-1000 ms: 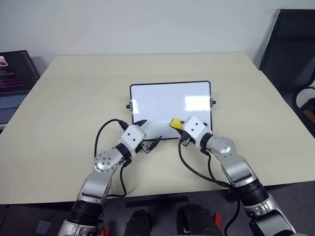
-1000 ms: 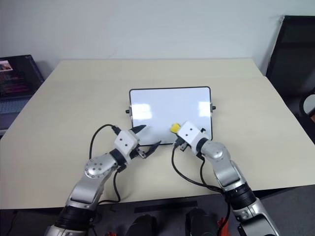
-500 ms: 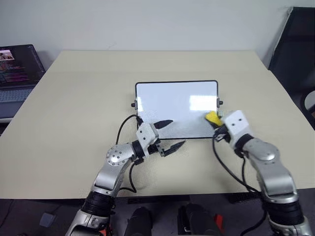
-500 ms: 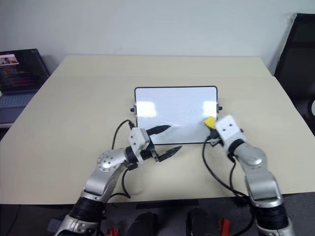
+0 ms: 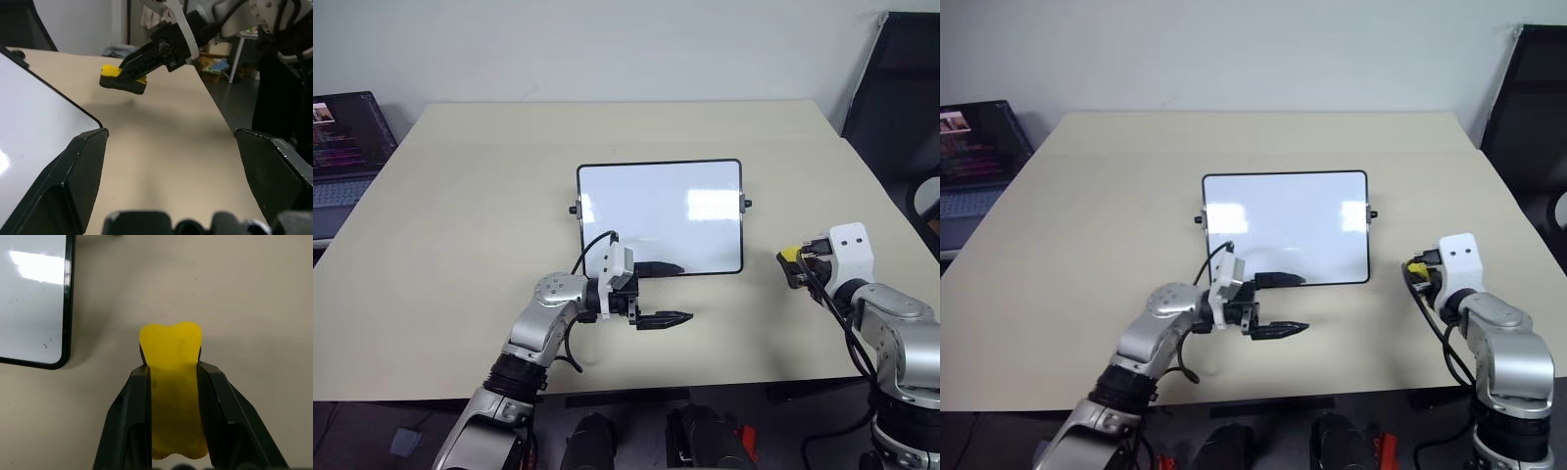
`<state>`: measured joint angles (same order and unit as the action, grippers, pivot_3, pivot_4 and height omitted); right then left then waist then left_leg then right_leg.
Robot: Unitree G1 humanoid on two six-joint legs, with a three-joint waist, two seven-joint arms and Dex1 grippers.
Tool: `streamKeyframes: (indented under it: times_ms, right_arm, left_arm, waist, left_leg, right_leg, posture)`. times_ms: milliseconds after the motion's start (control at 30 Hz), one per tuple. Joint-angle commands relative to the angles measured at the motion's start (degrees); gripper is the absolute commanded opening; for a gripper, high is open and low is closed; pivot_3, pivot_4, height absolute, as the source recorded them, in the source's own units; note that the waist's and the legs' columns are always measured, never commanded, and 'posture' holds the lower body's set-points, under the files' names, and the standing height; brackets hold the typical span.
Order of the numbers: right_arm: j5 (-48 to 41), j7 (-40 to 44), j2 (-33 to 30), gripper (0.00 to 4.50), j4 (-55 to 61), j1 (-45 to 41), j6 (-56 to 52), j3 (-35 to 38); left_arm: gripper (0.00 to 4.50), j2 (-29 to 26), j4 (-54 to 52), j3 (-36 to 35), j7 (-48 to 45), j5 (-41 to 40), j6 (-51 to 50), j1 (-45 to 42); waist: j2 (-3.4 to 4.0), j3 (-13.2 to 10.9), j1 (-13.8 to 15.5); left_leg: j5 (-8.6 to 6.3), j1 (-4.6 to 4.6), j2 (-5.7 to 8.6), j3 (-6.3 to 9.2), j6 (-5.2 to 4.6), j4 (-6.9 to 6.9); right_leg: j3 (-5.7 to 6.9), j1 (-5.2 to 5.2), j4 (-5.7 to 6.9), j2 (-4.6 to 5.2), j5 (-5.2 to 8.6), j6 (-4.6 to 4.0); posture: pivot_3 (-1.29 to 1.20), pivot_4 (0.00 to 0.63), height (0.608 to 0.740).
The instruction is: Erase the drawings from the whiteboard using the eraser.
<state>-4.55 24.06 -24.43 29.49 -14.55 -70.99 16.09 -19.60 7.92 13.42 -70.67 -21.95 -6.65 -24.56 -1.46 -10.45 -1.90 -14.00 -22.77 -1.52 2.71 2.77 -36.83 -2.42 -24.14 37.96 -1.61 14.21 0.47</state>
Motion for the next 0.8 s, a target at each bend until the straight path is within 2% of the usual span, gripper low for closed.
streamKeyframes:
  times_ms: [33, 333, 667, 733, 800]
  right_arm:
    - [-1.5, -1.0, -0.9, 0.98, -2.7, -2.4, 0.2, 1.6]
    - [-2.2, -1.9, -3.6, 0.98, -10.2, -4.1, 3.7, 0.2]
    - [-3.2, -3.3, -3.3, 0.98, -11.6, -3.8, 4.1, 0.7]
    - [-3.5, -3.7, -3.5, 1.68, -11.9, -3.9, 4.6, 1.0]
    - [-3.8, -4.1, -3.8, 2.16, -12.2, -4.1, 5.0, 1.0]
  left_arm:
    - [4.5, 0.3, 0.3, 0.1, -1.1, 0.5, 1.1, -1.6]
    - [4.5, -0.5, -1.5, -0.8, 0.0, 0.4, 0.7, -0.3]
    - [4.5, -0.6, -2.2, -0.8, 0.9, 0.8, 1.0, 0.4]
    - [4.5, -0.6, -2.1, -0.8, 1.1, 0.8, 1.0, 0.1]
    - [4.5, -0.7, -2.1, -0.8, 1.1, 0.8, 1.0, 0.0]
  waist:
    - [0.0, 0.0, 0.0]
    - [0.02, 0.0, 0.0]
    - [0.02, 0.0, 0.0]
    - [0.02, 0.0, 0.0]
    - [0.02, 0.0, 0.0]
  left_leg:
    - [0.0, 0.0, 0.0, -0.02, 0.0, 0.0]
    - [0.0, -0.01, 0.0, 0.0, -0.01, 0.0]
    - [0.0, 0.0, -0.01, 0.0, -0.01, -0.03]
    - [0.0, 0.0, 0.0, 0.0, -0.01, -0.03]
    - [0.0, 0.0, 0.0, 0.0, -0.01, -0.04]
  right_leg:
    - [-0.01, 0.0, 0.01, 0.0, 0.0, 0.0]
    - [-0.05, 0.0, 0.01, 0.0, 0.0, 0.0]
    - [-0.07, 0.0, 0.06, 0.0, -0.01, 0.0]
    - [-0.07, 0.0, 0.06, 0.0, -0.01, 0.0]
    - [-0.08, 0.0, 0.06, 0.0, -0.01, 0.0]
  posture:
    - [0.0, 0.15, 0.74]
    - [0.0, 0.15, 0.74]
    - [0.0, 0.15, 0.74]
    - [0.0, 0.15, 0.74]
    - [0.0, 0.15, 0.74]
